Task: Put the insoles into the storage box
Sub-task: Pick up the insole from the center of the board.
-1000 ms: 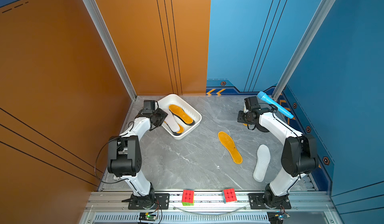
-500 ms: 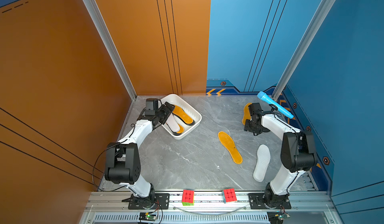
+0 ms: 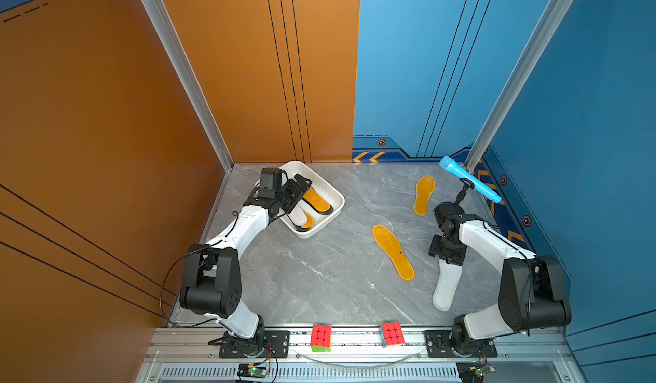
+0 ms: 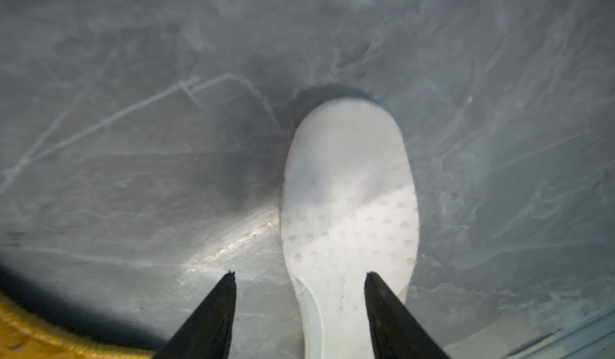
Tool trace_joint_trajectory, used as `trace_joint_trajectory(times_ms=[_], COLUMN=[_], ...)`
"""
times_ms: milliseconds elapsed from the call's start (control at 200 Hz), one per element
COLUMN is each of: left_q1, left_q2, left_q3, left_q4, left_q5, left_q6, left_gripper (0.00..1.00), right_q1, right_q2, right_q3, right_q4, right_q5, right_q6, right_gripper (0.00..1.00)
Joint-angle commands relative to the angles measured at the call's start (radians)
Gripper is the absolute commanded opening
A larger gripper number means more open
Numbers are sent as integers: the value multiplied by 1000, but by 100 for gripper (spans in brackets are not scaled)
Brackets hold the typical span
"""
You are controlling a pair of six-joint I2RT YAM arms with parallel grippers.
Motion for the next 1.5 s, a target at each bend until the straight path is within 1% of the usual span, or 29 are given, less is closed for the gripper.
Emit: trace_joint_trajectory(times_ms=[0, 145, 235, 300, 420, 511, 616, 661, 901, 956, 1026, 1091, 1231, 1362, 1497], left_q1=[2, 0, 0, 1, -2, -3, -5, -6, -9, -10, -13, -21, -57, -111, -174], left_q2=[-11, -9, -9, -10, -17, -22, -29, -33, -49, -50, -45, -40, -17, 23, 57], left_q3=[-1, 3, 2, -1, -4, -7, -9, -12, -27, -27, -27, -30, -35, -17, 61], left_q4=[16, 12, 13, 12, 0, -10, -20, -21, -25, -27, -30, -27, 5, 63, 106], left_q5=[23, 21, 23, 25, 17, 15, 12, 11, 4, 3, 4, 8, 17, 33, 40], left_q6=[22, 26, 30, 33, 42, 48, 53, 53, 56, 59, 62, 67, 62, 48, 70], left_gripper=[98, 98, 97, 98, 98, 98, 98, 98, 98, 98, 98, 98, 98, 98, 98], right_q1=[16, 39, 54, 63, 68, 72, 74, 75, 89, 101, 141, 200, 288, 342, 416], right_q2=[-9, 20, 55, 76, 107, 126, 118, 107, -5, -45, -111, -170, -264, -280, -244], right_q3=[-36, -54, -58, -63, -70, -70, -70, -68, -42, -39, -35, -25, 12, 54, 117], right_q4=[-45, -30, -20, -8, 20, 30, 47, 58, 100, 124, 170, 207, 312, 397, 465], right_q5=[-11, -13, -14, -21, -39, -47, -43, -45, -43, -65, -95, -108, -111, -115, -107], right_q6=[60, 78, 78, 79, 73, 66, 51, 40, -58, -100, -160, -209, -247, -275, -341], right_gripper=[60, 54, 47, 44, 29, 21, 5, 0, 0, 0, 0, 0, 0, 0, 0])
